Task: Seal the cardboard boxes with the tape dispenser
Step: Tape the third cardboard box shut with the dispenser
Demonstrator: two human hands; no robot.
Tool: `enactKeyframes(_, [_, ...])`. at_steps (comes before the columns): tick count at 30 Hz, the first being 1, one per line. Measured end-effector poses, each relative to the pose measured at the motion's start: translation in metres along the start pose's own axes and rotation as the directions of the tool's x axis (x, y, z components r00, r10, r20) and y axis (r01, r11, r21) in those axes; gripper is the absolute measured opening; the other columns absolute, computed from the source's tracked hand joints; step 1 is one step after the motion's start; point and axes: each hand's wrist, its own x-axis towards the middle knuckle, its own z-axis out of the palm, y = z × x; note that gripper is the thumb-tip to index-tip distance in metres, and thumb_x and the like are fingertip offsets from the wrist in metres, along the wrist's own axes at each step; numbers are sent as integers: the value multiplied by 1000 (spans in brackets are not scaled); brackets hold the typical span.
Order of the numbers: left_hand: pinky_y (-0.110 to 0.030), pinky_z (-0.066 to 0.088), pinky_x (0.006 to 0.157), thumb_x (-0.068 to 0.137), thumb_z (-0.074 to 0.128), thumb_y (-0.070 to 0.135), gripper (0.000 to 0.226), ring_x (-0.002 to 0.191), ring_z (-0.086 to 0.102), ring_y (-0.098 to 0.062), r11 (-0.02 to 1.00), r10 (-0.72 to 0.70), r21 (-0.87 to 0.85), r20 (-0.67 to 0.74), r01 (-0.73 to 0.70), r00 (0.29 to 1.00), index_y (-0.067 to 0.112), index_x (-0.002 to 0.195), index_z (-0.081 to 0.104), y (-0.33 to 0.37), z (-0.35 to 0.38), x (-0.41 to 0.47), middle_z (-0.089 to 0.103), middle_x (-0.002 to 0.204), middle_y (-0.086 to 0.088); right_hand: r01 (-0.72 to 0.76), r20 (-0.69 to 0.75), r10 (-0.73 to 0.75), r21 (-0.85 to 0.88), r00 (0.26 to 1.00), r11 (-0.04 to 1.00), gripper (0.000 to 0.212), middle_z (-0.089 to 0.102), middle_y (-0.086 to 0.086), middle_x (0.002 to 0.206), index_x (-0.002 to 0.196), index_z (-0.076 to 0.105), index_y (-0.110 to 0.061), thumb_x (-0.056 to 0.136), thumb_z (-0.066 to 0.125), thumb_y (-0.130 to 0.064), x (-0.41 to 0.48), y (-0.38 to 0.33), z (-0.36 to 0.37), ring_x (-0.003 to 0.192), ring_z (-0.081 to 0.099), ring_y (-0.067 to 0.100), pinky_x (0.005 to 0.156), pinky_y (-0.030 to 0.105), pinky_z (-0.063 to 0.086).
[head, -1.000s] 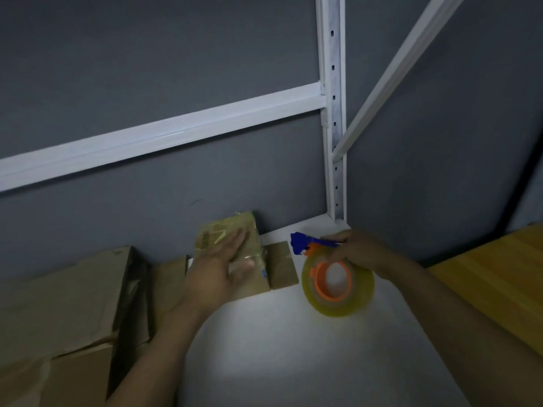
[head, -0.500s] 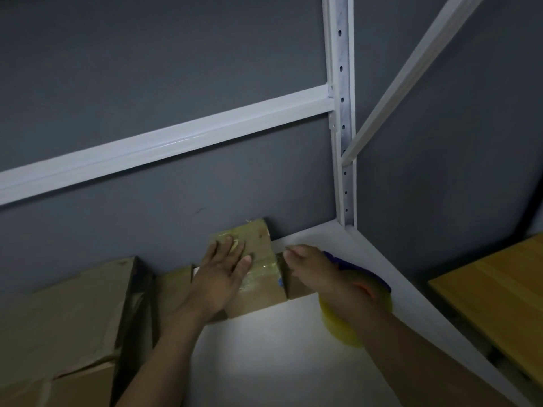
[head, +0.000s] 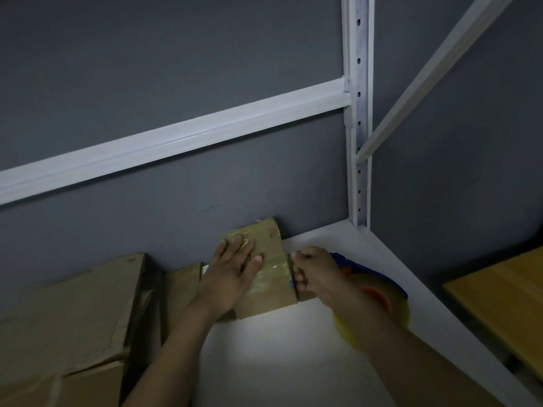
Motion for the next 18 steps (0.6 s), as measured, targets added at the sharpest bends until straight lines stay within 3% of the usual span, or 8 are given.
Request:
enactKeyframes(2, [-21, -10, 114, 101, 24, 51, 56, 149, -4, -12, 999, 10, 34, -18, -9, 1000, 30, 153, 22, -5, 3, 3, 7, 162, 6, -5, 6, 5, -33, 1000, 999, 27, 53, 6, 68, 83, 55, -12, 99, 47, -32, 0, 12, 10, 52, 47, 14, 54, 28, 44])
enactKeyframes(5, [-23, -7, 115, 100, 23, 55, 58, 149, -5, -12, 1000, -16, 10, 2, 16, 1000, 33, 153, 20, -9, 4, 3, 6, 162, 10, -102, 25, 101, 49, 995, 994, 32, 51, 3, 71, 84, 53, -11, 96, 50, -41, -4, 23, 15, 52, 45, 11, 44, 23, 39])
enactKeyframes(6, [-24, -6, 116, 100, 23, 56, 58, 149, -5, -12, 1000, -15, 3, 11, 15, 1000, 33, 153, 20, -9, 4, 2, 5, 162, 11, -95, 20, 95, 52, 995, 994, 31, 52, 3, 73, 85, 53, -11, 96, 51, -40, -7, 22, 14, 54, 47, 11, 45, 23, 42])
enactKeyframes(10, [-25, -4, 116, 99, 27, 56, 58, 149, -4, -11, 998, -22, -57, 5, 23, 1000, 33, 152, 24, -9, 6, 3, 7, 162, 12, 141, -180, -152, -71, 972, 987, 24, 59, 4, 87, 95, 54, -16, 98, 43, -37, -6, 11, 14, 73, 59, 15, 58, 27, 49])
enactKeyframes(13, [-26, 0, 117, 98, 31, 58, 60, 149, -3, -10, 994, -36, -104, -30, 33, 999, 34, 153, 23, -8, 7, 2, 9, 161, 12, 38, -32, -41, -95, 999, 995, 27, 55, 2, 87, 84, 48, -27, 101, 32, -40, -1, 21, 24, 77, 56, 16, 75, 33, 50])
enactKeyframes(14, [-26, 2, 116, 98, 34, 57, 62, 148, -2, -10, 991, -39, -133, -49, 32, 998, 33, 153, 21, -7, 6, 1, 10, 161, 12, 8, -18, -11, -143, 1000, 990, 25, 52, 0, 86, 85, 47, -27, 102, 33, -37, -1, 24, 25, 75, 53, 14, 74, 30, 47])
enactKeyframes(16, [-26, 9, 116, 96, 40, 56, 64, 148, 5, -11, 982, -37, -188, -110, 16, 993, 31, 153, 23, -5, 7, -1, 14, 161, 11, 83, -33, -91, -175, 995, 981, 13, 55, 0, 98, 107, 51, -23, 102, 40, -26, -5, 26, 19, 86, 56, 15, 76, 27, 48])
enactKeyframes(18, [-23, 23, 110, 94, 51, 52, 59, 141, 25, -13, 960, -50, -281, -215, -13, 975, 25, 145, 39, -8, 11, -1, 27, 154, 7, 366, 0, -380, -263, 925, 892, 41, 50, -3, 132, 138, 42, -28, 99, 46, -16, -6, 26, 6, 121, 50, 17, 100, 33, 45])
